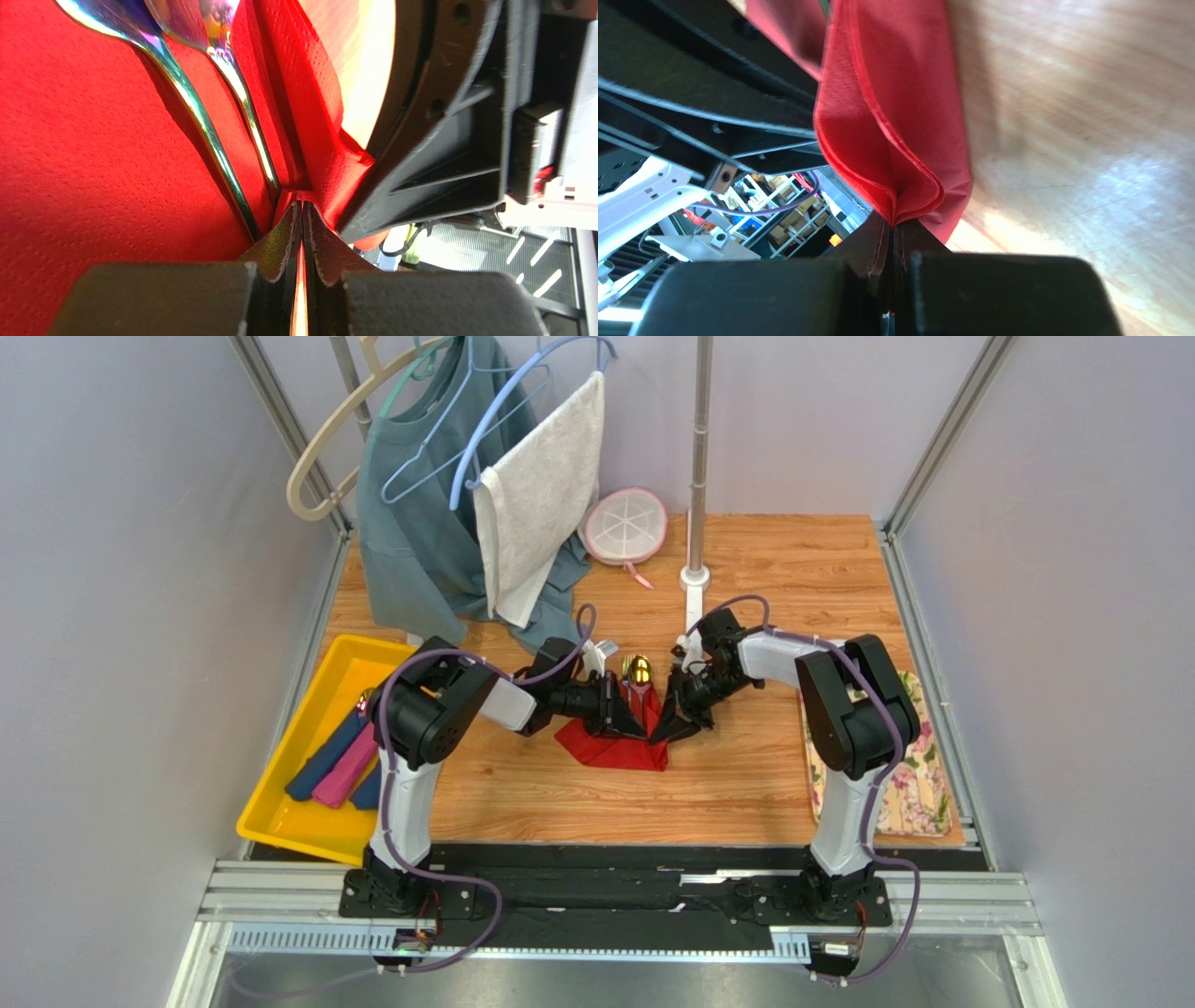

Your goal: Place the utensils on the paper napkin and roll it up

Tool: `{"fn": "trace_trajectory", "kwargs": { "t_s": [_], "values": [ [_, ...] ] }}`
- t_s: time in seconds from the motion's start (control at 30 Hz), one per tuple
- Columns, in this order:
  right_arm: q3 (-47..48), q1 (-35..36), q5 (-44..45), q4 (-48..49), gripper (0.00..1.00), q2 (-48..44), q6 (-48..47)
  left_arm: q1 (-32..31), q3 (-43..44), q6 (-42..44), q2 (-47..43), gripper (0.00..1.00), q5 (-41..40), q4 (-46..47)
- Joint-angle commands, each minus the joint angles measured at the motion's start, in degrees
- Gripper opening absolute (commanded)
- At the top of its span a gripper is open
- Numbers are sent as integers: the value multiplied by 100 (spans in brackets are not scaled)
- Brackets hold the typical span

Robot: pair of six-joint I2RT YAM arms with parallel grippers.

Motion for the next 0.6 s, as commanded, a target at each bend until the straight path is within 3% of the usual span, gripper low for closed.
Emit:
{"fn": "trace_trajectory", "kwargs": {
  "t_s": [0.0,0.3,0.57],
  "values": [
    [158,34,233,46,0,84,107,51,11,-152,-223,9,-32,451],
    [219,43,488,-25,0,163,98,77,-165,-232,-847,12,188,312],
    [246,51,471,-51,0,84,142,218,-315,998,-1331,12,522,-1610]
  ]
}}
